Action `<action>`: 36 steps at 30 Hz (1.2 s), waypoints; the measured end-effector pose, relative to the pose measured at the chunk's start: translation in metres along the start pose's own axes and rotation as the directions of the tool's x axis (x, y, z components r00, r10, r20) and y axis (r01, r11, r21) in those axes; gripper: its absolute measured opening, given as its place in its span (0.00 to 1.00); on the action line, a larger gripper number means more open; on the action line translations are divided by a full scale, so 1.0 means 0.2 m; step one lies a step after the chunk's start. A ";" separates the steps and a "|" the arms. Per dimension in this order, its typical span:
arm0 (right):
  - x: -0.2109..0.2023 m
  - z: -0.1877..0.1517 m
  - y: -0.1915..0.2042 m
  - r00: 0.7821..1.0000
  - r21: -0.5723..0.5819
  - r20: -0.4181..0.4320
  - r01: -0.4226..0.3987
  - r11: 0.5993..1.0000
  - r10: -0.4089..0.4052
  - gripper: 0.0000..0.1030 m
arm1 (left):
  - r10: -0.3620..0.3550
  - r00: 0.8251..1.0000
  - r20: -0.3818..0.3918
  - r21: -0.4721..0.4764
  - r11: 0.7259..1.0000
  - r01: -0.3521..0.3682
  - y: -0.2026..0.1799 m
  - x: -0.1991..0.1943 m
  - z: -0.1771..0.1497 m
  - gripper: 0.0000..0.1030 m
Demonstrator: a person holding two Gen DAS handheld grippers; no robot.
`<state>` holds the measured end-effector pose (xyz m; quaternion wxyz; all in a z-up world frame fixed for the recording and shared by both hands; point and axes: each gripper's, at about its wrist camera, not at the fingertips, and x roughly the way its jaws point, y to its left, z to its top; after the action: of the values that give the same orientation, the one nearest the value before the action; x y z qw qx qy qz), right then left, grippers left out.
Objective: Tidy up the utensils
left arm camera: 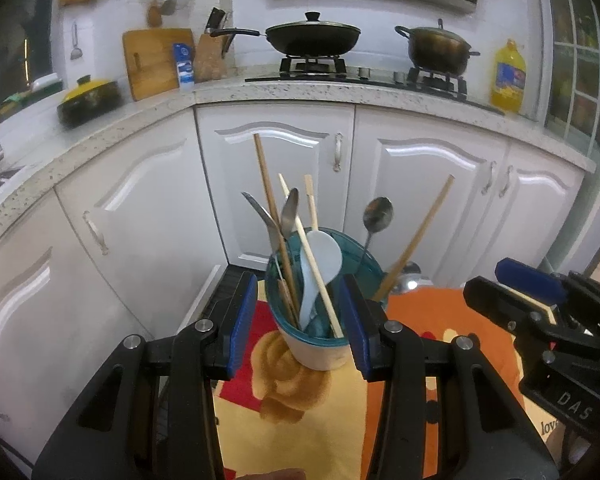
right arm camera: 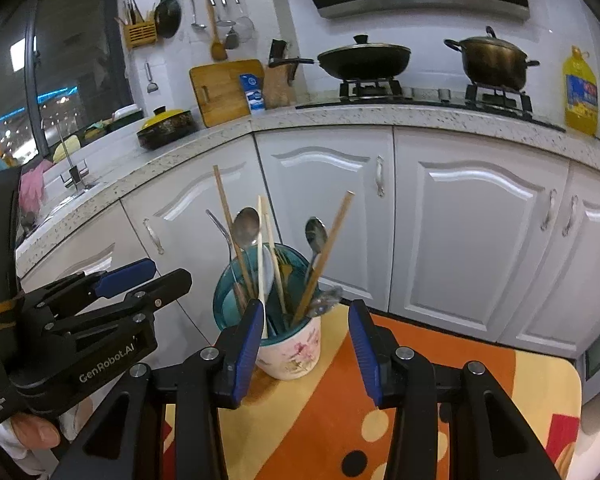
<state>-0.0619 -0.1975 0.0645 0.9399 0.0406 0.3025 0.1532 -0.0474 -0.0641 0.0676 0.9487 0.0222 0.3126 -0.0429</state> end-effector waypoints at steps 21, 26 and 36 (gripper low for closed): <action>0.05 0.03 0.07 1.000 -0.034 -0.004 -0.004 0.999 0.004 0.42 | 0.012 1.000 -0.010 -0.031 0.999 -0.013 0.04 0.01 -0.01 0.40; 0.06 0.03 0.07 1.000 -0.031 -0.004 -0.006 1.000 0.006 0.42 | 0.014 1.000 -0.010 -0.033 0.999 -0.014 0.04 0.01 -0.01 0.40; 0.07 0.03 0.08 1.000 -0.037 -0.011 -0.012 0.999 0.011 0.43 | 0.022 1.000 -0.011 -0.037 0.999 -0.022 0.06 0.01 -0.01 0.40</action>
<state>-0.0522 -0.1784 0.0636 0.9379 0.0240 0.3045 0.1644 -0.0465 -0.0523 0.0649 0.9476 0.0085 0.3183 -0.0265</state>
